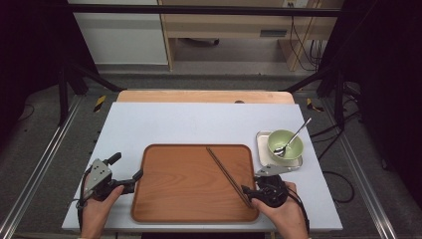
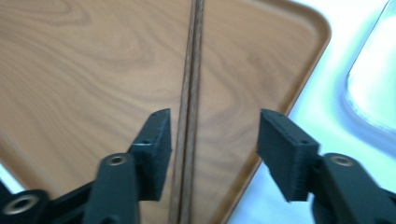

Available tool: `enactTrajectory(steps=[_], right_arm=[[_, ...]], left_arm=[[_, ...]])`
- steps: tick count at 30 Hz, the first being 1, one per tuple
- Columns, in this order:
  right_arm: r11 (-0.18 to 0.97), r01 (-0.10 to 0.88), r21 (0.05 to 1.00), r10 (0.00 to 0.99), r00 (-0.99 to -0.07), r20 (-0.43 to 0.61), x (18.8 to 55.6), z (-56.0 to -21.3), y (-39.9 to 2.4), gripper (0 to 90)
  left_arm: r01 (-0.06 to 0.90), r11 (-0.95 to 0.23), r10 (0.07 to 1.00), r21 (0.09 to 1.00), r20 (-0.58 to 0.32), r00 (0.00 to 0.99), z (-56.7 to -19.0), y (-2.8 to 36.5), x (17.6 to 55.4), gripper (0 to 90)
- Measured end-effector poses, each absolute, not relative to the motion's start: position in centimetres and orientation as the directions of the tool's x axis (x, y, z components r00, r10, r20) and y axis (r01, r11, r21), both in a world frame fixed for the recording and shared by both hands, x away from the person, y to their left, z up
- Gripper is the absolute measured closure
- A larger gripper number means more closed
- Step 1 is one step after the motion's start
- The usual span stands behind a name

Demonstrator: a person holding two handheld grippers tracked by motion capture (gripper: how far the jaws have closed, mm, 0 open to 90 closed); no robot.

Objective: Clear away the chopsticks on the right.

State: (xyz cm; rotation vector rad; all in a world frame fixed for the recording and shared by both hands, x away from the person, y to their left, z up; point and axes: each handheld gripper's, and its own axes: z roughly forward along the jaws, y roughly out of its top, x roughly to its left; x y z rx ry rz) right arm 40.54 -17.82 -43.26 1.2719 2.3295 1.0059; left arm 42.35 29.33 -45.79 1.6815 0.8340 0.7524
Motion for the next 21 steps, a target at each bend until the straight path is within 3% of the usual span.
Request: enactTrajectory(steps=[6, 11, 16, 21], right_arm=[[0.340, 0.547, 0.765, 0.813, -0.580, 0.054, 40.9, -43.3, -19.1, 28.4], [0.306, 0.506, 0.807, 0.811, -0.583, 0.058, 40.7, -43.8, -20.4, 18.6], [0.337, 0.480, 0.810, 0.779, -0.626, 0.047, 40.2, -44.5, -21.0, 10.1], [0.341, 0.467, 0.816, 0.777, -0.628, 0.034, 40.0, -45.0, -21.5, 9.1]], left_arm=[[0.204, -0.232, 0.809, 0.951, 0.073, 0.583, -45.0, 28.4, 42.3, 5.9], [0.253, -0.191, 0.774, 0.948, -0.013, 0.633, -44.8, 27.3, 42.4, 5.9], [0.268, -0.279, 0.714, 0.922, 0.012, 0.700, -44.1, 24.7, 42.5, 5.0], [0.259, -0.351, 0.660, 0.900, 0.041, 0.750, -43.0, 21.3, 42.9, 5.4]])
